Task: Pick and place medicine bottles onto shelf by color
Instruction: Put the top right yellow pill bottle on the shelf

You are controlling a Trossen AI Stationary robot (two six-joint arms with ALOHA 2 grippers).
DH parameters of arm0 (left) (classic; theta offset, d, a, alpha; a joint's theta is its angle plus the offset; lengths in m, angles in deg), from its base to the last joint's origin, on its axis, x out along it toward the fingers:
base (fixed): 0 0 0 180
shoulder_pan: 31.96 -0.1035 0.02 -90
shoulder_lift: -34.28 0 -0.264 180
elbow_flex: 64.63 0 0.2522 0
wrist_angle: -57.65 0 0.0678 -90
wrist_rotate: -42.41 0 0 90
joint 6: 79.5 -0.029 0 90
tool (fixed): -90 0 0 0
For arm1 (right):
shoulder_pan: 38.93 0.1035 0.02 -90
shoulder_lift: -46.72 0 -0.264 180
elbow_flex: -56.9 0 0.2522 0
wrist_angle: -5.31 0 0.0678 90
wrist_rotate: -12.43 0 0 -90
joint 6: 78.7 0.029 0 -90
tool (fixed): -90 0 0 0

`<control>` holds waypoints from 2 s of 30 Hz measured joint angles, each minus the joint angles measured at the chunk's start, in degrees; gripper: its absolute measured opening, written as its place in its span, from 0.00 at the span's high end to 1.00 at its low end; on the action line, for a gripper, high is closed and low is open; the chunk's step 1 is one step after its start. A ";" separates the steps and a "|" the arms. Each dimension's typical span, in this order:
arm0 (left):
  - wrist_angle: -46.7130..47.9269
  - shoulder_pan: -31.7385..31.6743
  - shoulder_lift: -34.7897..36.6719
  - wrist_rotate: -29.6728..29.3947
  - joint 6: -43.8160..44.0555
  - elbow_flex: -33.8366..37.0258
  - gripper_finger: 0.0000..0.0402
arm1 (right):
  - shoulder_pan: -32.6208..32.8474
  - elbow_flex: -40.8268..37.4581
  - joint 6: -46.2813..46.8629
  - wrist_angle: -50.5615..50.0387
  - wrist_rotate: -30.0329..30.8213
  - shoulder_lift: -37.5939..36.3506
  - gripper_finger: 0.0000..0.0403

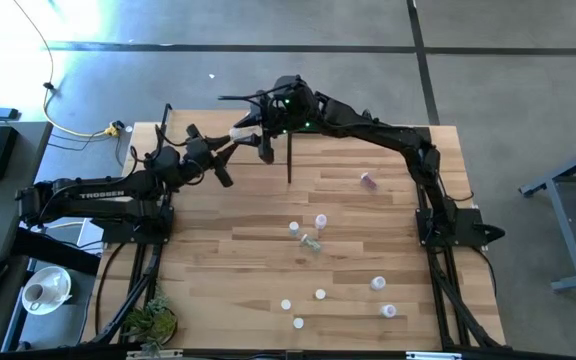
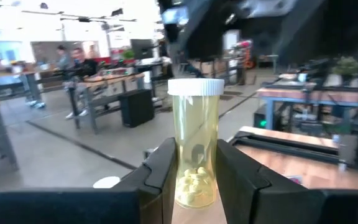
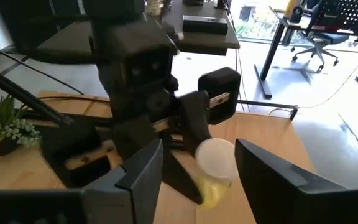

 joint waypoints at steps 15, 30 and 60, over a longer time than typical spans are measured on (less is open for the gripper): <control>0.60 0.04 -2.48 -14.09 5.70 0.63 0.79 | -0.48 7.93 -0.78 -9.41 2.03 -2.87 0.52; -8.56 2.93 -18.87 -38.84 13.52 0.66 0.79 | -0.77 7.94 -1.07 -13.64 5.02 -5.77 0.52; -13.60 -5.88 -31.91 -43.63 22.30 0.50 0.79 | -0.77 7.94 -1.05 -15.57 5.02 -5.68 0.52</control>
